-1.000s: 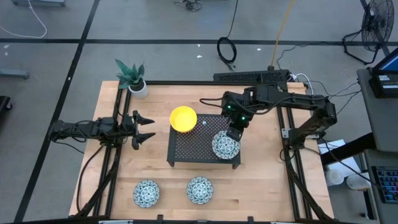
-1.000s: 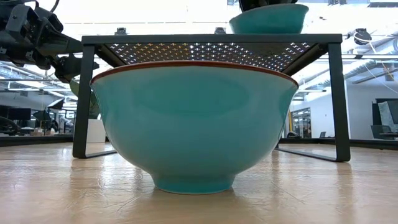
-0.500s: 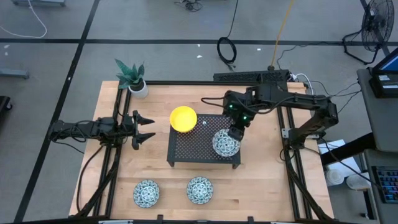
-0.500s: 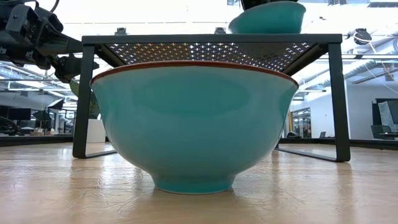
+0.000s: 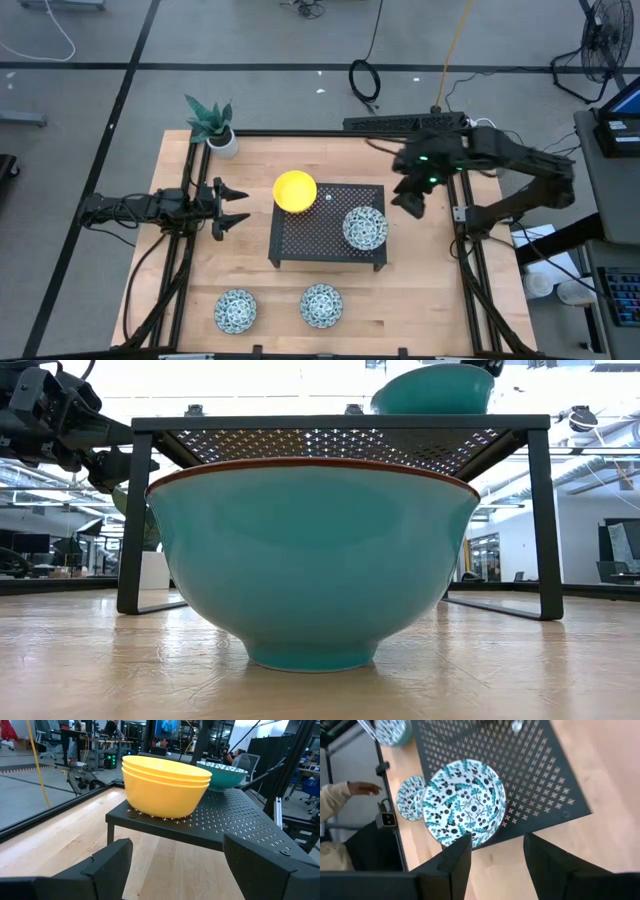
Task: Pick & Place Mini bowls
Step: Stack the left white patterned bowl on top of the white patterned bowl
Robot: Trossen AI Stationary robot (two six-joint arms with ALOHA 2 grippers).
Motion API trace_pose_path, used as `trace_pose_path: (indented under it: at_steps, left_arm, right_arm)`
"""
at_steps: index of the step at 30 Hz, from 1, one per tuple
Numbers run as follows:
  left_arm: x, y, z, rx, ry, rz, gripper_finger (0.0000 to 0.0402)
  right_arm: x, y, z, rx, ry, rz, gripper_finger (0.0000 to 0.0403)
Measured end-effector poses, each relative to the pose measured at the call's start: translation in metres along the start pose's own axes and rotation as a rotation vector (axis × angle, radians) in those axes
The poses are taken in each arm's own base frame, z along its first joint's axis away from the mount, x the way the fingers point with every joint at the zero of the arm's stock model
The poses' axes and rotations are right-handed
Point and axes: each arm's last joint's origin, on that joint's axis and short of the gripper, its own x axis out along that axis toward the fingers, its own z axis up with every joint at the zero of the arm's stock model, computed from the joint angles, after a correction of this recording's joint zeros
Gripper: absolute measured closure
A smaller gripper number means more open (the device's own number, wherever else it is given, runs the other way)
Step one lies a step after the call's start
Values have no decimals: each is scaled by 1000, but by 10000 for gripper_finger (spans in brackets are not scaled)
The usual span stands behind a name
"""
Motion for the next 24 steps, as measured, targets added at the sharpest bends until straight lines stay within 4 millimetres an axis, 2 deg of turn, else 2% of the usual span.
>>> trace_pose_path:
  at_steps: [4,9,15,21,24]
  left_arm:
    - [0,0,0,0,0,0,91]
    - [0,0,0,0,0,0,91]
    - [0,0,0,0,0,0,91]
    - [0,0,2,-4,-19,-3,91]
    - [0,0,2,-5,-25,-4,92]
  right_arm:
    - [-22,7,-19,-78,-154,-6,234]
    - [-20,7,-50,-167,-316,118,234]
    - [7,0,-90,-318,-519,285,234]
    - [33,-5,-113,-482,-748,526,234]
    - [48,-5,-123,-576,-793,598,234]
